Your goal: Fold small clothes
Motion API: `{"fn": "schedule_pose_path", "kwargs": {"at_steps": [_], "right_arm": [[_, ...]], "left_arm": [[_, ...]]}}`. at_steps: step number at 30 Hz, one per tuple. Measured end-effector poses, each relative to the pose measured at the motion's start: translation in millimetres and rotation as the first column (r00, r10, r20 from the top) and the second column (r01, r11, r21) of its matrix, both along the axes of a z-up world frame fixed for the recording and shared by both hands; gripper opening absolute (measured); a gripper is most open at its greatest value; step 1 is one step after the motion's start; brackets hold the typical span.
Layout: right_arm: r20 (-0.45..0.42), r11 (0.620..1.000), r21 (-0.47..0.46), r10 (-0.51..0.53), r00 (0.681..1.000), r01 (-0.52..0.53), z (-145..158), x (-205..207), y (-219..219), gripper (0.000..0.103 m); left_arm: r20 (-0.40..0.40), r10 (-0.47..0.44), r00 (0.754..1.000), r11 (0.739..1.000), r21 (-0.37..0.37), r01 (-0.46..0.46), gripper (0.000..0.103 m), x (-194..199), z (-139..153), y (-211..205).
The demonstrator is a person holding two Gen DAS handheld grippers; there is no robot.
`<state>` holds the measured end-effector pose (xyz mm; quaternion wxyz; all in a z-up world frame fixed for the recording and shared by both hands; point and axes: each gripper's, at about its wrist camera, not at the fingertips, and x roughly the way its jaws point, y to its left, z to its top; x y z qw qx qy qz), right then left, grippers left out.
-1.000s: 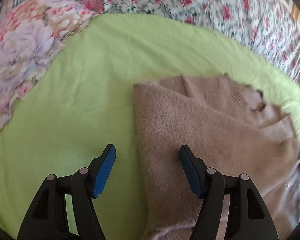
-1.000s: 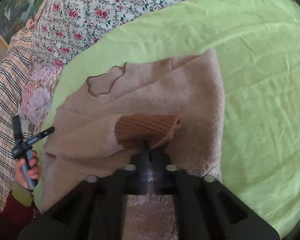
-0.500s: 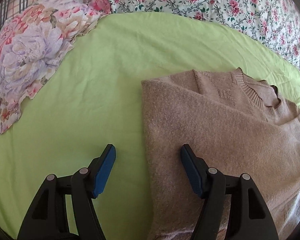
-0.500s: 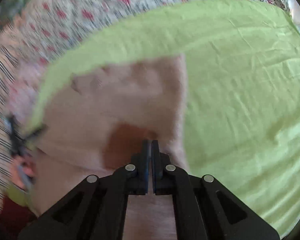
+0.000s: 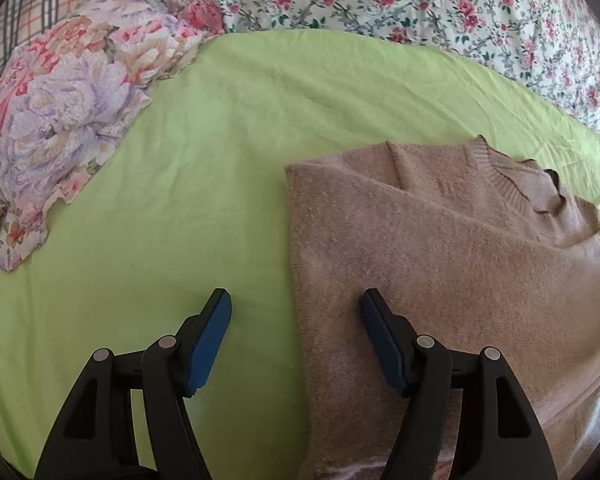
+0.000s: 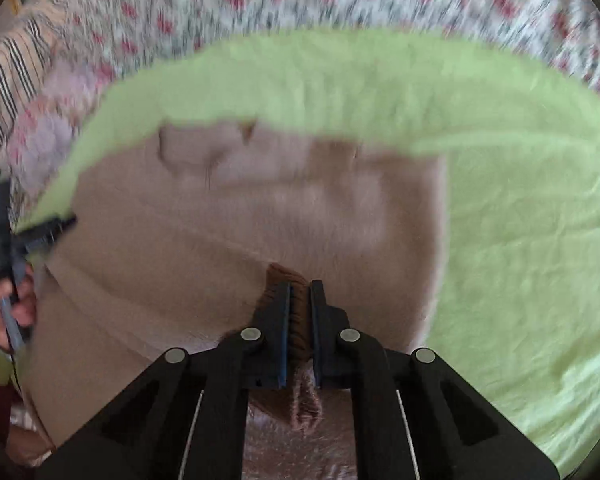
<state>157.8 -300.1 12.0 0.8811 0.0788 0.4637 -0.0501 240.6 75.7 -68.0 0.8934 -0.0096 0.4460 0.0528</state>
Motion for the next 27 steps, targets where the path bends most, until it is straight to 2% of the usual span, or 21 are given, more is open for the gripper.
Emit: {"fn": "schedule_pose_path", "kwargs": {"at_steps": [1,2,3,4,5,7,9,10,12,17,23,26,27], "right_arm": [[0.004,1.000,-0.001,-0.027,1.000,0.027,-3.7,1.8,-5.6,0.010],[-0.029,0.999,-0.022,-0.049,0.998,0.048,-13.0,6.2,-8.7,0.013],[-0.102,0.996,-0.054,-0.078,0.992,0.073,-29.1,11.4,-12.9,0.018],[-0.147,0.995,-0.047,-0.097,0.984,0.091,-39.1,13.0,-18.3,0.018],[-0.101,0.992,0.017,-0.121,0.987,0.123,-36.5,5.4,-23.6,0.018],[-0.053,0.987,0.073,-0.139,0.989,0.142,-23.4,-9.5,-24.5,0.024],[0.010,0.987,0.092,-0.133,0.991,0.132,-8.6,-25.5,-21.3,0.032],[0.047,0.987,0.111,-0.125,0.991,0.119,0.9,-36.8,-17.0,0.038],[0.078,0.984,0.148,-0.111,0.991,0.098,9.8,-52.0,-11.6,0.044],[0.071,0.978,0.201,-0.075,0.995,0.059,8.1,-88.4,3.9,0.047],[0.057,0.975,0.224,-0.021,0.998,0.008,0.5,-121.9,17.4,0.050],[0.069,0.973,0.233,-0.013,0.998,-0.003,2.1,-136.7,23.6,0.053],[0.074,0.972,0.236,-0.012,0.997,-0.006,3.5,-142.2,25.0,0.054]], "left_arm": [[0.000,0.006,1.000,1.000,-0.001,-0.006,0.070,1.0,-1.1,0.3],[0.002,0.013,1.000,1.000,0.000,-0.013,0.071,0.8,-1.6,0.5],[0.002,0.021,1.000,1.000,0.001,-0.021,0.071,1.4,-1.9,1.5],[-0.002,0.024,1.000,1.000,-0.007,-0.024,0.071,1.2,-1.3,2.9],[-0.004,0.027,1.000,1.000,-0.012,-0.027,0.071,-0.8,0.8,4.1],[-0.002,0.025,1.000,1.000,-0.007,-0.025,0.071,-9.5,6.5,4.7],[-0.003,0.018,1.000,1.000,-0.015,-0.018,0.071,-21.3,11.1,4.9],[-0.004,0.015,1.000,0.999,-0.033,-0.015,0.071,-28.9,13.6,4.4],[-0.004,0.008,1.000,0.997,-0.076,-0.009,0.069,-47.6,18.5,9.6],[0.001,-0.015,1.000,0.990,-0.137,0.015,0.069,-106.0,27.9,14.0],[-0.016,-0.051,0.999,0.982,-0.181,0.047,0.069,-180.1,30.7,13.3],[-0.077,-0.077,0.994,0.974,-0.220,0.059,0.069,-214.5,18.6,12.5],[-0.114,-0.085,0.990,0.978,-0.202,0.061,0.069,-227.4,10.5,9.7]]}}
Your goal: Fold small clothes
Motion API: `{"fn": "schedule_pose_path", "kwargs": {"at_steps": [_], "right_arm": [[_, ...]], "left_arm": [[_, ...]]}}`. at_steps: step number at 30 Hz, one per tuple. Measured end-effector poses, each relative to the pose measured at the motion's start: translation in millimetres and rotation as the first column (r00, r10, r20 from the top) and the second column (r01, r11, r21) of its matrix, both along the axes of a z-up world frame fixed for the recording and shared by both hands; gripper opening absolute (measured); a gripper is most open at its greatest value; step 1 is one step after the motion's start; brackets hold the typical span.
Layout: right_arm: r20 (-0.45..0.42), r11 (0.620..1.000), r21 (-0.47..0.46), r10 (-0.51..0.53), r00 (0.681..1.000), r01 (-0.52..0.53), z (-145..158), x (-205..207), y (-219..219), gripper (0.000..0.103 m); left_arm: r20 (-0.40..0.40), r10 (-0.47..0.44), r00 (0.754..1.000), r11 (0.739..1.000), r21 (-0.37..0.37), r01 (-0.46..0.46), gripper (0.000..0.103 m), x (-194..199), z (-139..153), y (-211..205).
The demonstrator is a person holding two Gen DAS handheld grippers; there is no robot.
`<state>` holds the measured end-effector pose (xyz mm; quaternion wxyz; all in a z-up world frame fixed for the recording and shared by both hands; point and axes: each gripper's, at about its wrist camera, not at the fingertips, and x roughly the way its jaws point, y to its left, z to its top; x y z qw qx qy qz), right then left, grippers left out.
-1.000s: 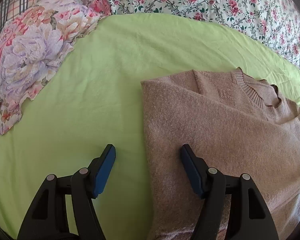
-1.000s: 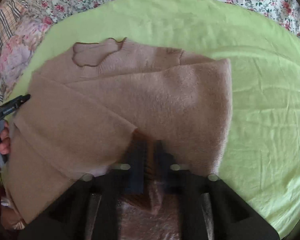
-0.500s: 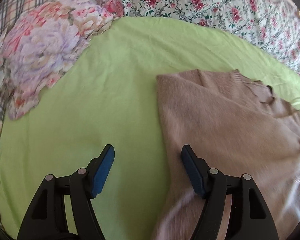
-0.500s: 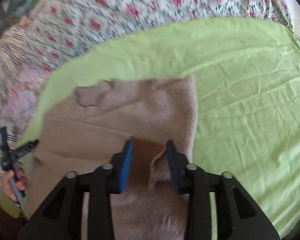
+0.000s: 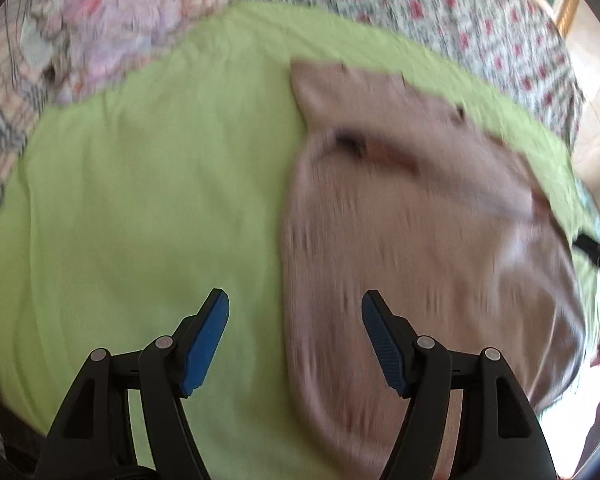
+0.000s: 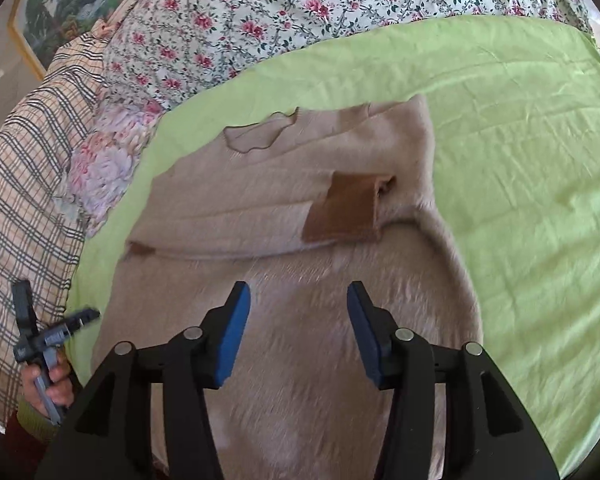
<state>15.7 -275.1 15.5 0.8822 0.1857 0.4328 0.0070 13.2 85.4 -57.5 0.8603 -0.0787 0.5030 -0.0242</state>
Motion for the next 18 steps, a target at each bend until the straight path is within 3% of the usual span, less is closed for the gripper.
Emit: {"fn": "schedule_pose_path", "kwargs": {"at_steps": [3,5,13,18], "right_arm": [[0.015,1.000,-0.003,0.004,1.000,-0.004,7.7,-13.8,2.5,0.057],[0.027,1.000,-0.013,0.009,1.000,-0.009,13.8,-25.5,4.9,0.059],[0.050,0.999,-0.020,0.048,0.998,-0.047,21.3,-69.9,9.8,0.063],[0.039,0.990,0.026,0.139,0.989,-0.140,12.4,-107.5,11.2,0.063]], "left_arm": [[-0.024,-0.054,0.998,0.990,0.132,0.057,0.069,-35.0,-13.2,-10.0],[-0.021,-0.091,0.996,0.986,0.141,0.093,0.069,-55.6,-12.7,-12.6],[-0.039,-0.181,0.983,0.982,-0.068,0.178,0.069,-99.1,-26.5,-23.3],[-0.033,-0.242,0.970,0.967,-0.087,0.239,0.071,-109.8,-32.9,-40.7]]}}
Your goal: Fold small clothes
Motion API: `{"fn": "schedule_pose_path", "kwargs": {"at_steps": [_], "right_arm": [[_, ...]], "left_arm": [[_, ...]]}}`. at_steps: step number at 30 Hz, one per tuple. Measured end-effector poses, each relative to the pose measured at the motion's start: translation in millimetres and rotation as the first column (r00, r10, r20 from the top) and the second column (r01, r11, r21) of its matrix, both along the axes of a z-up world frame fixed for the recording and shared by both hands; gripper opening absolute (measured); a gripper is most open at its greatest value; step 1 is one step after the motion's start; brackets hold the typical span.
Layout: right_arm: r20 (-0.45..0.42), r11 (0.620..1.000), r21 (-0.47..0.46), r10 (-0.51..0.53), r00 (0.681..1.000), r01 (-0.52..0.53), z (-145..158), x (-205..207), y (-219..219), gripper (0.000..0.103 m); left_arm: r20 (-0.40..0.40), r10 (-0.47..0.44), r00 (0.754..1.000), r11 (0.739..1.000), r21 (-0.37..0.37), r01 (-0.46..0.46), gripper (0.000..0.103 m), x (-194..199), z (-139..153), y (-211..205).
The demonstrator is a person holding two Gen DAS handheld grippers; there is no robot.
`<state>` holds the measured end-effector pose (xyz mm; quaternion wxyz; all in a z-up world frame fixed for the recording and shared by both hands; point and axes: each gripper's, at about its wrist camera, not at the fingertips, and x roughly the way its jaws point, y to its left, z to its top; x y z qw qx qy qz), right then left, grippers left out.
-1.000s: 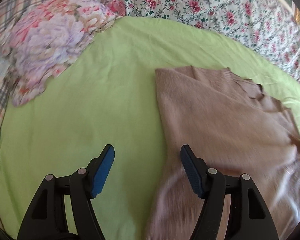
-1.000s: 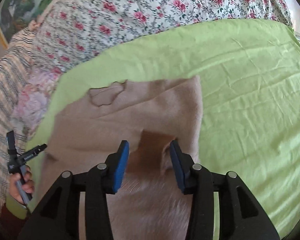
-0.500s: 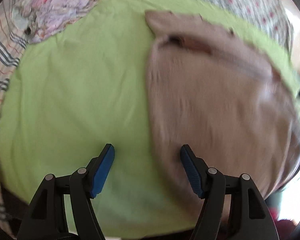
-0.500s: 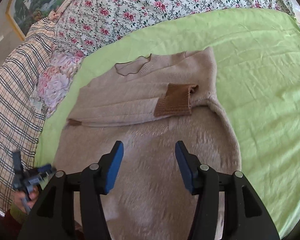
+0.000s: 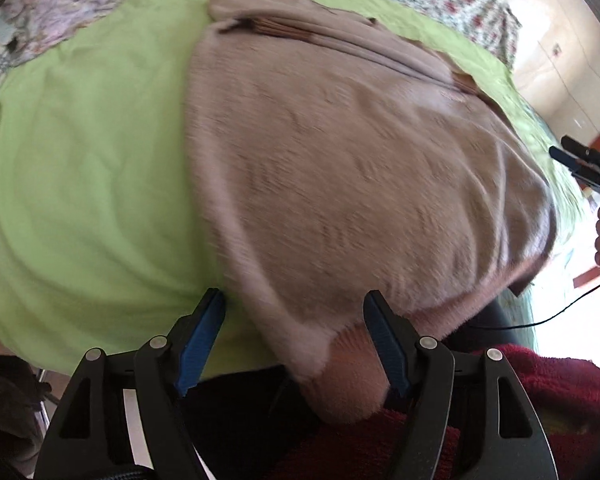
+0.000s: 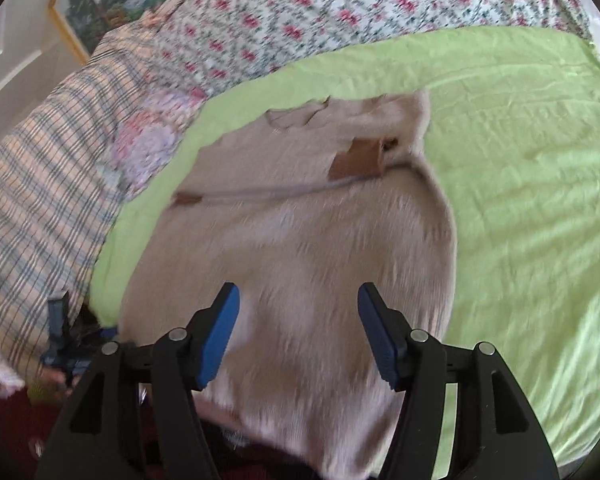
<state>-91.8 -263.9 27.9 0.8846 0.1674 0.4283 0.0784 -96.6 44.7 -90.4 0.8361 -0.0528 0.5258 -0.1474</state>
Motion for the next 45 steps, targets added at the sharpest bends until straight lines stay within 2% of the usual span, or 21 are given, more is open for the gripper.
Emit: {"fn": "schedule_pose_path", "kwargs": {"at_steps": [3,7,9,12,16,17,18,19,20,21,25,30,32,38,42,45], "right_arm": [[-0.054,0.999,0.002,0.046,0.997,-0.046,-7.7,-28.4,-6.9,0.063],[-0.139,0.996,0.001,0.085,0.987,-0.086,-24.9,-65.1,-20.8,0.063],[-0.196,0.996,0.029,0.092,0.976,-0.088,-40.6,-75.8,-26.2,0.063],[-0.256,0.989,0.081,0.140,0.957,-0.123,-72.5,-78.0,-20.8,0.063],[-0.272,0.986,0.098,0.154,0.950,-0.132,-110.3,-60.1,-5.3,0.062],[-0.268,0.985,0.105,0.159,0.950,-0.136,-115.8,-57.9,-2.1,0.057],[-0.262,0.983,0.109,0.169,0.950,-0.145,-119.4,-54.8,0.6,0.033],[-0.253,0.980,0.112,0.188,0.949,-0.164,-121.8,-53.3,7.2,0.014],[-0.240,0.976,0.122,0.206,0.949,-0.181,-120.2,-54.4,11.6,0.014],[-0.223,0.971,0.131,0.225,0.949,-0.199,-116.5,-57.6,16.2,0.014],[-0.143,0.951,0.181,0.278,0.950,-0.251,-85.4,-77.9,18.8,0.014],[-0.015,0.942,0.239,0.246,0.969,-0.235,-43.5,-92.4,1.4,0.014],[0.046,0.933,0.276,0.227,0.973,-0.231,-32.0,-93.5,-7.0,0.014],[0.147,0.907,0.360,0.177,0.973,-0.220,-13.5,-95.2,-25.7,0.014],[0.252,0.883,0.393,0.165,0.954,-0.256,13.1,-82.3,-22.2,0.014],[0.292,0.885,0.391,0.140,0.946,-0.251,25.3,-59.2,-23.6,0.014]], "left_arm": [[-0.020,-0.072,0.997,0.996,-0.051,0.071,0.065,-6.4,-7.8,-4.5],[-0.088,-0.083,0.993,0.993,-0.086,0.075,0.064,-2.4,-27.0,-1.5],[-0.093,-0.082,0.992,0.992,-0.102,0.073,0.063,-1.9,-32.0,-0.3],[-0.089,-0.081,0.993,0.989,-0.128,0.070,0.063,-0.5,-34.3,3.4],[-0.088,-0.093,0.992,0.986,-0.150,0.079,0.061,0.7,-37.4,5.5],[-0.082,-0.096,0.992,0.987,-0.139,0.084,0.056,0.7,-38.1,5.3],[-0.078,-0.097,0.992,0.989,-0.123,0.087,0.042,2.6,-39.1,3.6],[-0.075,-0.099,0.992,0.991,-0.102,0.091,0.028,1.5,-39.8,3.9],[-0.083,-0.114,0.990,0.987,-0.123,0.103,0.006,0.5,-41.0,5.8],[-0.083,-0.117,0.990,0.984,-0.143,0.104,0.006,-0.4,-40.1,7.7],[0.010,-0.146,0.989,0.976,-0.162,0.146,0.005,-15.9,-19.6,12.2],[0.128,-0.148,0.981,0.959,-0.225,0.174,0.005,-27.8,21.6,22.3],[0.169,-0.126,0.978,0.955,-0.245,0.165,0.005,-26.8,35.2,24.8],[0.228,-0.054,0.972,0.948,-0.293,0.121,0.005,-24.1,69.8,44.2],[0.292,0.025,0.956,0.931,-0.355,0.085,0.005,-19.0,100.0,59.4],[0.342,0.083,0.936,0.917,-0.395,0.062,0.005,3.2,118.2,65.6]]}}
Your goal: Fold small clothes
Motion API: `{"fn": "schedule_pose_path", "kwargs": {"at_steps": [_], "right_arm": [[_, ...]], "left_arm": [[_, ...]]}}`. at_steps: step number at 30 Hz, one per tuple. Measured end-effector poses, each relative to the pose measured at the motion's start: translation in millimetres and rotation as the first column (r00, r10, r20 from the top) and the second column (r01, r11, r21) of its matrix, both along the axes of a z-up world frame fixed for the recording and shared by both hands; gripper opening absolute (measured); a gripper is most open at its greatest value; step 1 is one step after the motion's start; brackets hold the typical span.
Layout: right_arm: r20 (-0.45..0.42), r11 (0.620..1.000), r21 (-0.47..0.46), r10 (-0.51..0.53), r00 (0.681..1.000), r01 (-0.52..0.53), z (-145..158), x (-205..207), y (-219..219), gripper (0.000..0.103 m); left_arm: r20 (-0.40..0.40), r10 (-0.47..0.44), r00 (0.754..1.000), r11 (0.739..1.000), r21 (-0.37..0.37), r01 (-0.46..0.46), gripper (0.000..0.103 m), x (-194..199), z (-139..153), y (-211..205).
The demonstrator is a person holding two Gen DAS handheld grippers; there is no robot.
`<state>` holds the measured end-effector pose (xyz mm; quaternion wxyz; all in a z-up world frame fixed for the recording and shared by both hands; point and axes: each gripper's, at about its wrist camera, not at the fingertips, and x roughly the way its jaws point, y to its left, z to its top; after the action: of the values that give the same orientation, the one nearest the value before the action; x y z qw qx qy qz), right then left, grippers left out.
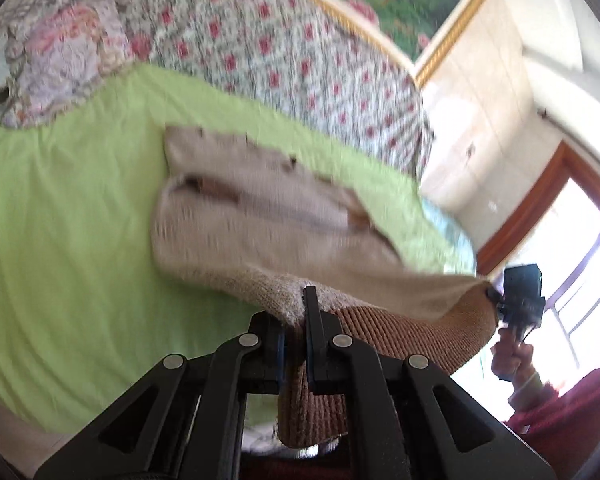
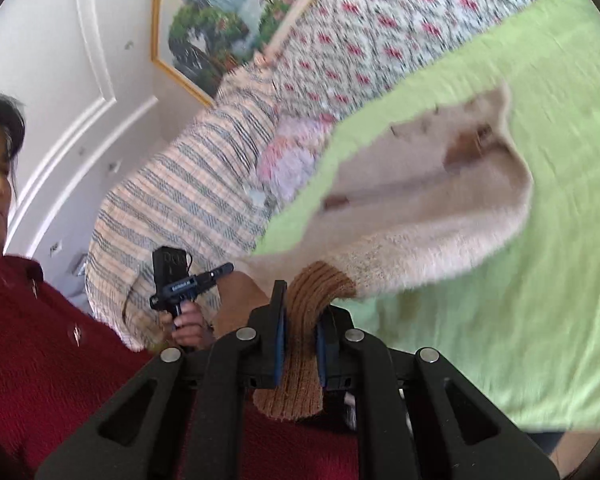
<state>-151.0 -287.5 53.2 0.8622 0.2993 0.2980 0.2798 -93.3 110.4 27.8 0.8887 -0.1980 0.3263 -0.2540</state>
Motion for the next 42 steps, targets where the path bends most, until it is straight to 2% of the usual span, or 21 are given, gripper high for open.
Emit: {"fn": "schedule_pose_path", "kwargs": {"at_steps": [4,9,17,21,26,30,33,35,36,40,42], "right_arm": [[0.027,0.998,-0.014,-0.056,0.998,0.057,9.9,43.3,-9.7,0.014],[0.047,0.986,-0.040,-0.158,0.986,0.160,20.8,100.2,-36.3,0.014],[-0.011,0.967,-0.074,-0.243,0.970,0.242,13.7,202.7,-74.6,0.014],[-0.068,0.956,-0.128,-0.272,0.960,0.262,-2.8,252.5,-84.8,0.014],[-0.196,0.930,-0.181,-0.353,0.915,0.320,-48.2,302.7,-103.3,0.014],[-0.265,0.914,-0.233,-0.389,0.882,0.333,-75.7,322.5,-107.6,0.014],[-0.306,0.913,-0.232,-0.396,0.866,0.336,-82.1,325.6,-111.8,0.016],[-0.308,0.915,-0.203,-0.399,0.864,0.350,-75.6,319.1,-114.2,0.019],[-0.300,0.914,-0.194,-0.400,0.866,0.356,-68.9,312.7,-114.4,0.023],[-0.202,0.897,-0.249,-0.417,0.886,0.366,-38.0,282.8,-100.2,0.046],[-0.173,0.905,-0.246,-0.392,0.903,0.346,-28.5,269.0,-88.5,0.046]], "left_arm": [[0.050,0.045,0.998,0.999,-0.025,-0.044,0.005,44.2,19.0,1.7],[0.087,0.081,0.993,0.997,-0.019,-0.080,0.005,106.7,34.5,-1.2],[0.046,0.104,0.994,0.995,-0.007,-0.104,0.005,215.0,36.5,-11.5],[-0.013,0.129,0.992,0.992,0.015,-0.128,0.006,264.4,17.9,-11.3],[-0.108,0.152,0.983,0.988,0.051,-0.147,0.006,322.0,-25.1,-12.7],[-0.179,0.181,0.967,0.982,0.093,-0.166,0.006,355.0,-61.2,-15.7],[-0.237,0.183,0.954,0.981,0.106,-0.162,0.007,366.2,-81.0,-16.9],[-0.236,0.179,0.955,0.982,0.097,-0.160,0.009,359.2,-81.3,-16.1],[-0.227,0.171,0.959,0.984,0.096,-0.153,0.015,350.9,-78.2,-16.1],[-0.196,0.109,0.974,0.990,0.109,-0.089,0.022,306.3,-66.0,-28.8],[-0.186,0.046,0.981,0.994,0.106,-0.027,0.027,282.1,-62.8,-46.2]]}}
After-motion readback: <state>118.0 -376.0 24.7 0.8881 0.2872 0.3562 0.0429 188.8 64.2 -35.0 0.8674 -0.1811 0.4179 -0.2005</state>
